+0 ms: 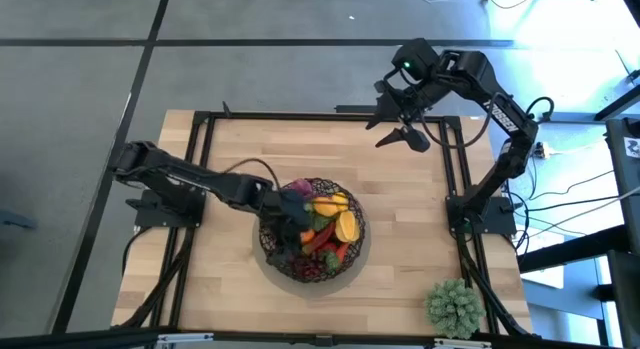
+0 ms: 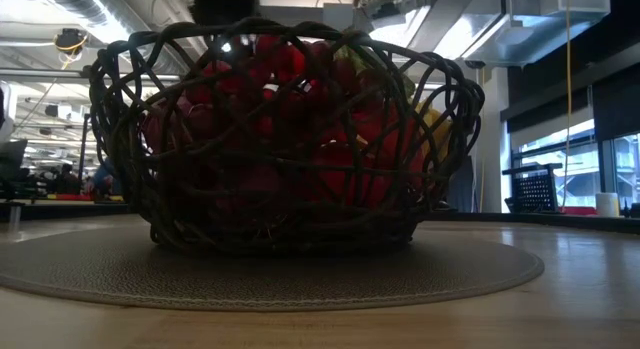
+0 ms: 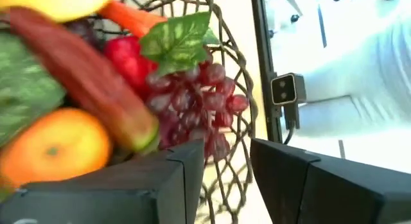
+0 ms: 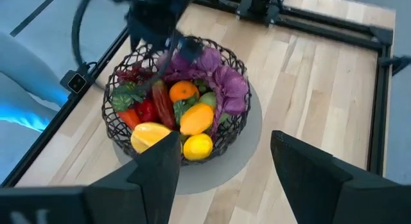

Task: Build produce basket
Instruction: Return to Home Position

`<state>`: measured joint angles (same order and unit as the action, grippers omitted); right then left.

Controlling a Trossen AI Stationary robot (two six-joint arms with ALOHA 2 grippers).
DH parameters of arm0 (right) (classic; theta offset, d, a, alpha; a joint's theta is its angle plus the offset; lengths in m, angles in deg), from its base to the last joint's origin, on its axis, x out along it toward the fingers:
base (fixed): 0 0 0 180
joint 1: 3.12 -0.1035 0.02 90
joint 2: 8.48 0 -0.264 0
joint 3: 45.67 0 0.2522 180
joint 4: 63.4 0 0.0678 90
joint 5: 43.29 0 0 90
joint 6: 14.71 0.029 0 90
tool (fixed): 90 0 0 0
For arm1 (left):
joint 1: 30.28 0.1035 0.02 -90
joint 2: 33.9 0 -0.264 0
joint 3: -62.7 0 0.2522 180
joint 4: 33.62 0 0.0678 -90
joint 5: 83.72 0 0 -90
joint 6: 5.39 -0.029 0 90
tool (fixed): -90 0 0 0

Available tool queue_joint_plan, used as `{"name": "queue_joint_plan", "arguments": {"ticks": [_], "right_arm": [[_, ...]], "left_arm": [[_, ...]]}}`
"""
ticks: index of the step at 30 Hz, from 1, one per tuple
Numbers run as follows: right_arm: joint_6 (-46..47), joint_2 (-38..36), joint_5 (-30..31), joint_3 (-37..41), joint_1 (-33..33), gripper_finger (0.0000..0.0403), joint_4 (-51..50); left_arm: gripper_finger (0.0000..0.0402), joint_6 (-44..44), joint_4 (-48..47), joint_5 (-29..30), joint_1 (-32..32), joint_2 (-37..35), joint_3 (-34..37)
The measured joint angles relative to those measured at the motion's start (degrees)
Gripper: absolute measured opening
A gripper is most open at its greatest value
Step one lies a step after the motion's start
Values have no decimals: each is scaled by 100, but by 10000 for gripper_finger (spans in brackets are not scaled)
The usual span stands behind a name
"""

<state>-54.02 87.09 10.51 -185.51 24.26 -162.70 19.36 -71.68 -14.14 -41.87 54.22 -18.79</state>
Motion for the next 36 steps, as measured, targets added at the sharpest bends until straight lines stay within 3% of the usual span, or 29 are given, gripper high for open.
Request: {"name": "queue_joint_plan", "arguments": {"ticks": [5,14,17,26,31,36], "right_arm": [[148,-12,7,0,144,236,-102],[818,-5,50,0,299,236,-122],[1076,-2,52,0,299,236,-119],[1807,0,86,0,146,236,-81],[2271,40,592,0,-32,236,141],[2856,82,1227,-2,-156,186,355]], "left_arm": [[115,-3,-116,102,298,-687,0],[115,-477,-597,1139,1069,-1886,-5],[115,-480,-694,1221,1303,-2121,0],[115,-1217,-1074,1320,1789,-2268,-2],[115,-1652,-1516,1322,2039,-2267,-2],[87,-1965,-1990,1551,2390,-2267,-2]]}}
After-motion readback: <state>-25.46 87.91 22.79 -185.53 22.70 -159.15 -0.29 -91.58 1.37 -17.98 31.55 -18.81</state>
